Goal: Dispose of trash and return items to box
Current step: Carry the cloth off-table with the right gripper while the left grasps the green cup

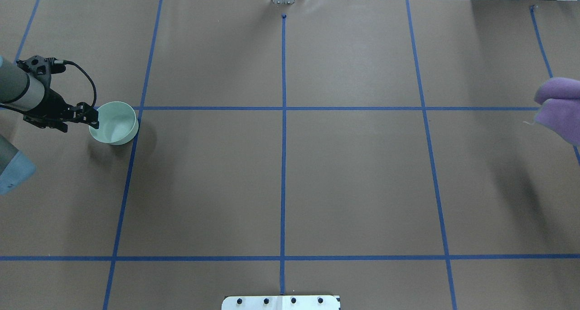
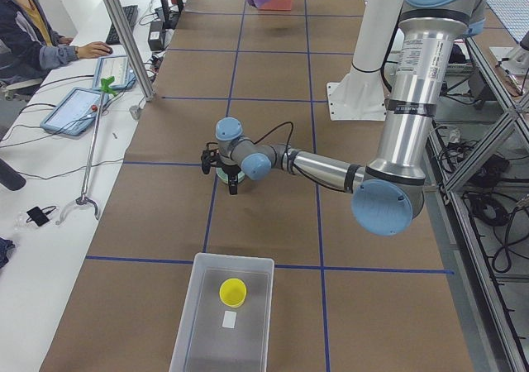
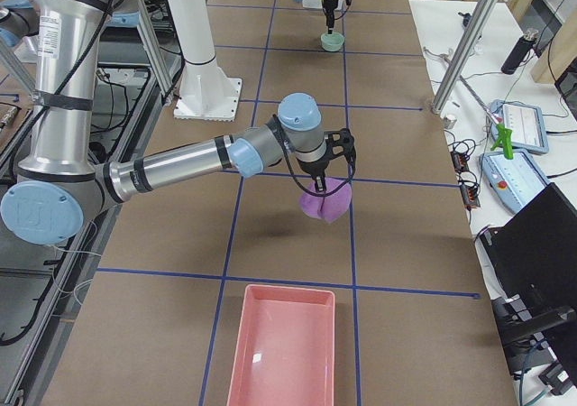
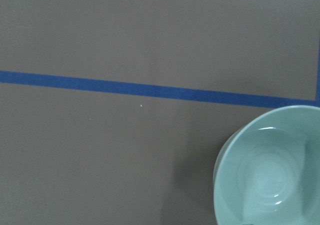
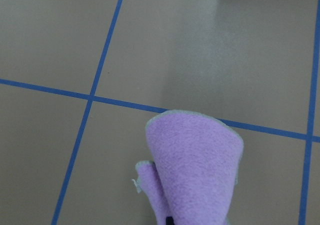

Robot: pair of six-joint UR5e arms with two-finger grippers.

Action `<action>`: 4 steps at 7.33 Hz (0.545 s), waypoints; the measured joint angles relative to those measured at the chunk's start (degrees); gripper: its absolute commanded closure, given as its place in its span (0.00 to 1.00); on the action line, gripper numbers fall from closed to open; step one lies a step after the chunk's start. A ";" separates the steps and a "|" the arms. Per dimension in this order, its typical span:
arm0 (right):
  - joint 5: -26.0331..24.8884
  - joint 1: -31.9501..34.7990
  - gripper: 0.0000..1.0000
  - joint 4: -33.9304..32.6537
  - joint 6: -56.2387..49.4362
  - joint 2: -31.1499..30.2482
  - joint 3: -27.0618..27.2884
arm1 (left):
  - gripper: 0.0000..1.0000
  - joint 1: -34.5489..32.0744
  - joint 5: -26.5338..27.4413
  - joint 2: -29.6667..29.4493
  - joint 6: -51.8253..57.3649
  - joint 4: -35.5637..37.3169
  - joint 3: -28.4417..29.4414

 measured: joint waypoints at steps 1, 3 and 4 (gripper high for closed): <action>0.09 2.09 1.00 -0.04 -3.60 -1.88 -0.08 | 0.72 0.18 -0.01 -0.52 -0.62 -0.33 0.60; 0.18 6.18 1.00 -0.15 -9.44 -4.54 -0.60 | 1.00 1.70 -0.02 -1.15 -3.03 -1.69 1.34; 0.19 8.02 1.00 -0.19 -11.78 -5.59 -1.07 | 1.00 2.17 -0.05 -1.45 -3.49 -2.10 1.52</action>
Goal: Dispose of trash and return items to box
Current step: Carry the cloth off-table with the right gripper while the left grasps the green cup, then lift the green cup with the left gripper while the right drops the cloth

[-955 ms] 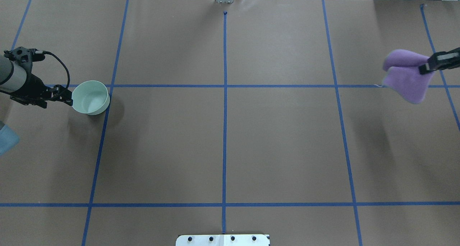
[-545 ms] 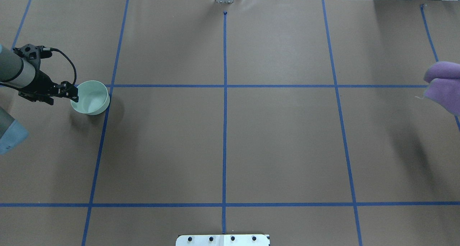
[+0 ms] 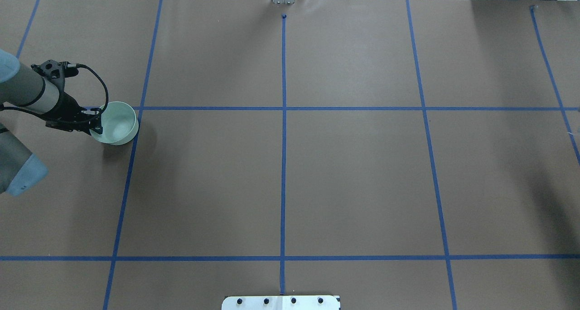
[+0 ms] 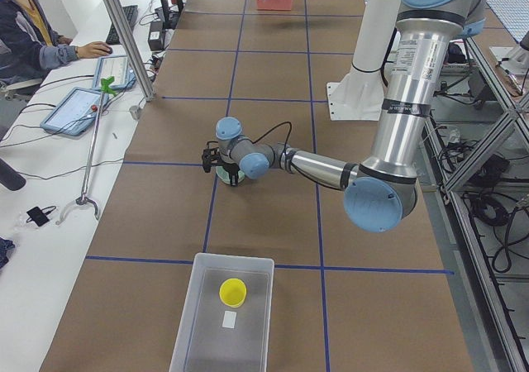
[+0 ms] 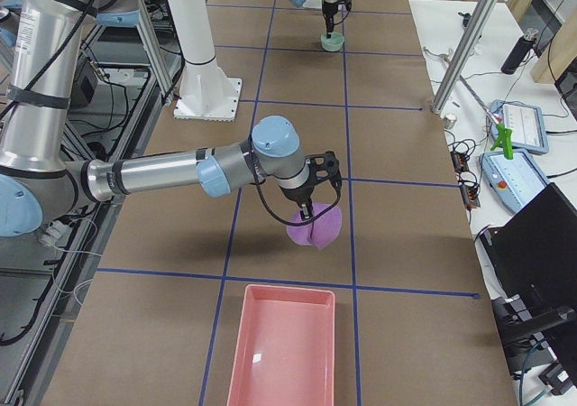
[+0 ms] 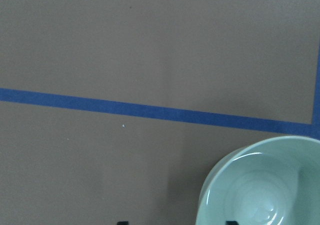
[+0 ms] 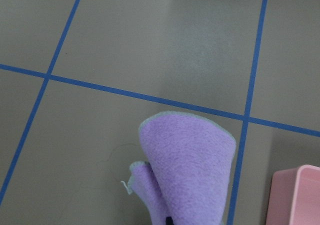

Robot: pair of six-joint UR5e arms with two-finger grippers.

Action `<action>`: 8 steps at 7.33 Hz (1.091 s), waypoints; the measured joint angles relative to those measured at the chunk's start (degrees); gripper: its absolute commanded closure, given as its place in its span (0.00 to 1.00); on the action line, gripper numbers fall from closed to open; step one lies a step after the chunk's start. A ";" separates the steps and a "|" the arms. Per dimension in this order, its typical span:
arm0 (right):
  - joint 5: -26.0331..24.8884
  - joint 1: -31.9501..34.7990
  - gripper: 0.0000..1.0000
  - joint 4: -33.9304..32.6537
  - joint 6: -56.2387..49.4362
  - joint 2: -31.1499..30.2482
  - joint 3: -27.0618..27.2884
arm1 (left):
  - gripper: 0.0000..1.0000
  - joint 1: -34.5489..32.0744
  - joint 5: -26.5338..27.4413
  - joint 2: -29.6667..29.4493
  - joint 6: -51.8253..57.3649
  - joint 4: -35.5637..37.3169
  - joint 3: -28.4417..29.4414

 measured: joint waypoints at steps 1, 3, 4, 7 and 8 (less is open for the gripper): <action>0.01 2.41 1.00 -0.48 -3.84 -0.82 -1.14 | 1.00 0.16 -0.13 -0.26 -0.04 -0.14 0.03; -1.22 11.16 1.00 -6.59 -20.16 -1.16 -4.98 | 1.00 -0.42 -1.93 -1.03 0.02 -0.11 -0.36; -2.60 15.45 1.00 -10.08 -30.03 -0.99 -8.24 | 1.00 -2.15 -4.28 -1.53 0.13 -0.10 -0.50; -4.54 20.89 0.00 -10.28 -44.43 0.31 -22.54 | 1.00 -13.31 -13.13 -2.28 13.20 3.00 0.36; -4.12 21.16 0.00 -5.45 -44.72 0.33 -27.17 | 1.00 -18.42 -15.62 -2.16 21.92 6.56 0.75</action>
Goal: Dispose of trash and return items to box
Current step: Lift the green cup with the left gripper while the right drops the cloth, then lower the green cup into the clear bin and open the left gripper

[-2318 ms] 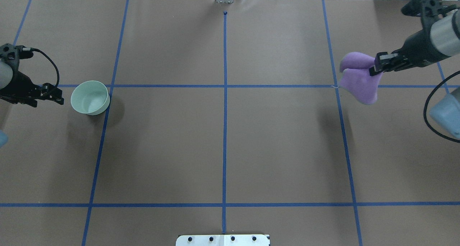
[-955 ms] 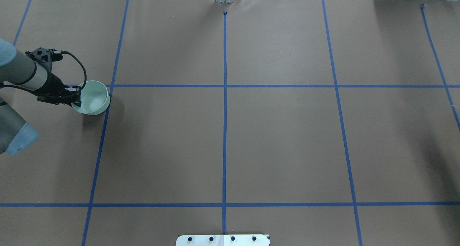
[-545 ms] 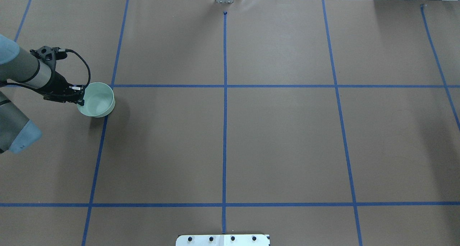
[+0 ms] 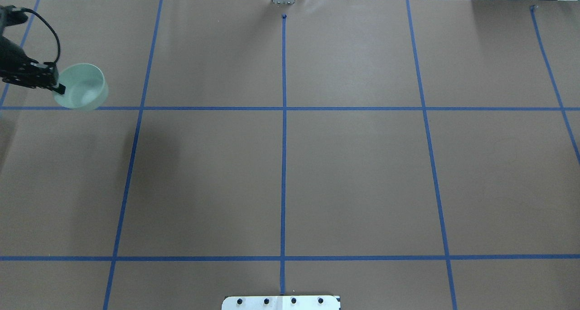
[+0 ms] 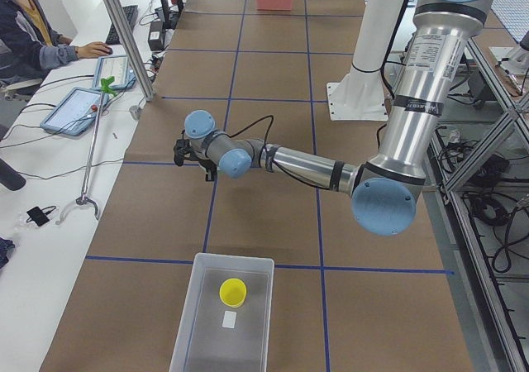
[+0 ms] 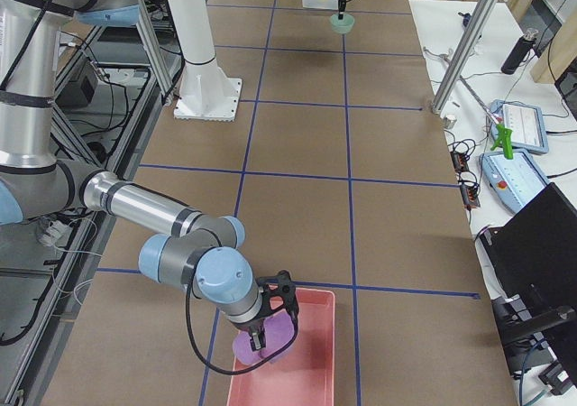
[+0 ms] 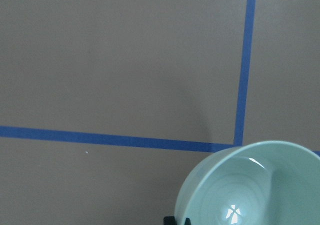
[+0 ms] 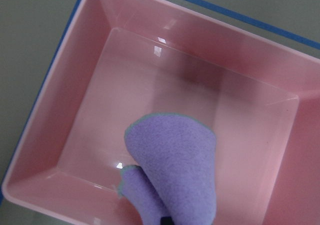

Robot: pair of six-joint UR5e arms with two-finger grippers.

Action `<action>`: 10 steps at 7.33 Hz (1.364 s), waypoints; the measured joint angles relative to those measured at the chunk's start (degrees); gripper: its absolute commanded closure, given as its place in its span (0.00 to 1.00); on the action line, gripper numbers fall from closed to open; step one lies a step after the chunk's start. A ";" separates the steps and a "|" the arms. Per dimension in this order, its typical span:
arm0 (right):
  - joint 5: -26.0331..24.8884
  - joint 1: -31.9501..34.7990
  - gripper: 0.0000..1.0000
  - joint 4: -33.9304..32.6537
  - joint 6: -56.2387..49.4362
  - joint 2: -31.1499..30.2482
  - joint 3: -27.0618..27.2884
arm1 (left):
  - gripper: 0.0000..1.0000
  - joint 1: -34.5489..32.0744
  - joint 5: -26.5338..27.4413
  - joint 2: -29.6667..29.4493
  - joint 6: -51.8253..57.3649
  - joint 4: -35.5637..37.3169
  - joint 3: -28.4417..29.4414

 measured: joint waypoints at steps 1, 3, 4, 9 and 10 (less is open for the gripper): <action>0.94 0.12 0.00 5.68 0.37 0.08 -3.50 | 1.00 -5.92 -1.35 0.10 12.32 6.26 0.55; 4.31 0.15 0.00 10.17 4.92 0.21 -3.87 | 1.00 -17.56 -1.93 0.00 38.56 18.07 5.88; 6.00 0.13 0.00 10.45 9.08 0.14 -1.51 | 1.00 -22.18 -1.90 0.03 48.13 19.85 10.33; 8.99 -6.43 0.00 10.44 25.70 0.33 7.90 | 1.00 -31.74 0.19 0.47 66.31 9.75 33.84; 9.02 -7.72 0.00 10.46 27.30 0.44 8.49 | 1.00 -31.91 1.40 0.63 66.39 7.10 37.46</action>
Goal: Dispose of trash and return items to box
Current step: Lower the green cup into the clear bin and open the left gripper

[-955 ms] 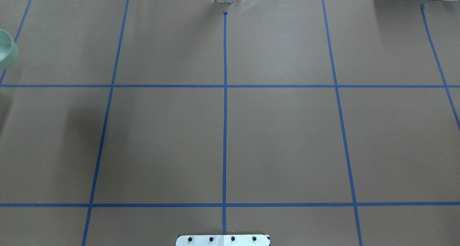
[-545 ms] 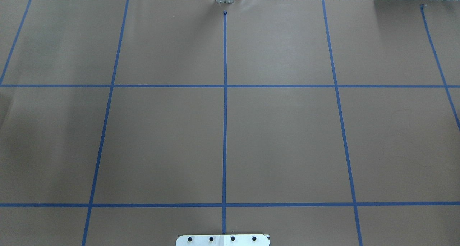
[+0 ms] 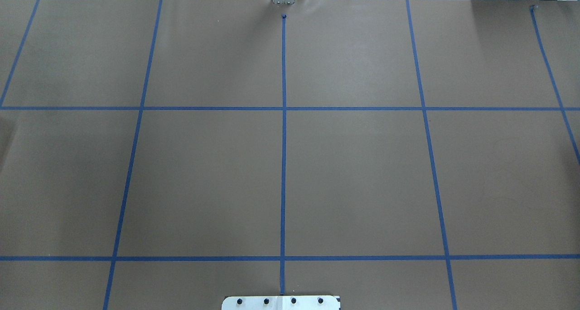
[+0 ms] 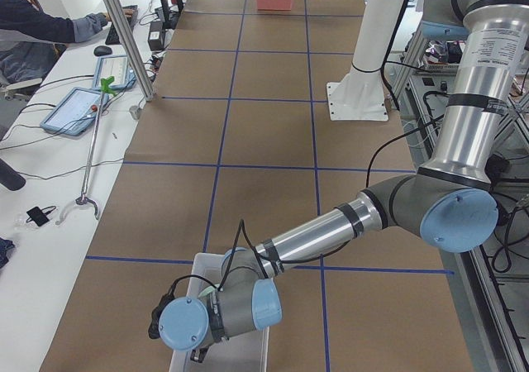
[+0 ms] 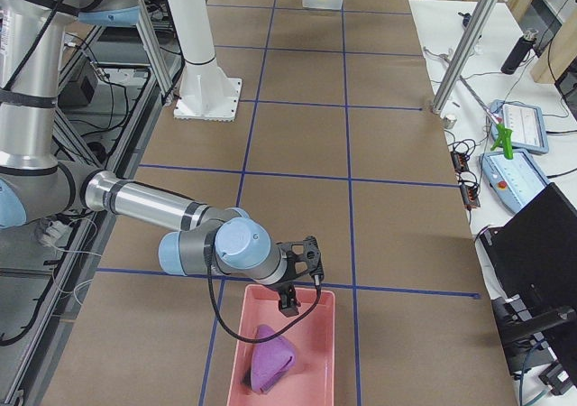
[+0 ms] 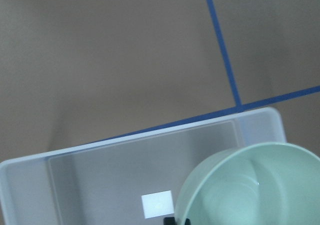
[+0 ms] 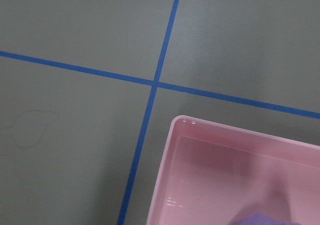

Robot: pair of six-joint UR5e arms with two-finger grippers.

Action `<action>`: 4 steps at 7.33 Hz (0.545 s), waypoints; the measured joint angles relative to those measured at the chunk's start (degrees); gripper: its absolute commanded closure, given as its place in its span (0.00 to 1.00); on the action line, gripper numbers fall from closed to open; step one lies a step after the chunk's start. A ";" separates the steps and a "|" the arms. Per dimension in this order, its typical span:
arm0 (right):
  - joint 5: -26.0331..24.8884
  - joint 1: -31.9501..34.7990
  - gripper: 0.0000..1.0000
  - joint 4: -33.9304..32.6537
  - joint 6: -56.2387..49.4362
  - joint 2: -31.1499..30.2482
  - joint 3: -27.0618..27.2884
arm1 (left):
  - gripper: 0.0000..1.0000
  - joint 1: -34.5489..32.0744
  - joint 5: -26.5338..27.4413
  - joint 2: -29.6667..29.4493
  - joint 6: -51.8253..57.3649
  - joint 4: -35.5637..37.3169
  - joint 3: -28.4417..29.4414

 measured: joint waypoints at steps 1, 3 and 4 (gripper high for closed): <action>0.01 -0.94 0.00 0.03 1.65 0.07 0.63 | 1.00 -0.05 0.99 0.00 -0.25 -2.09 2.75; 0.02 -1.61 0.00 0.04 3.02 0.12 1.13 | 0.88 -0.07 2.00 -0.03 -3.88 -8.05 7.71; 0.02 -1.67 0.00 0.02 3.17 0.13 1.16 | 0.25 -0.04 2.17 -0.10 -5.63 -10.27 9.19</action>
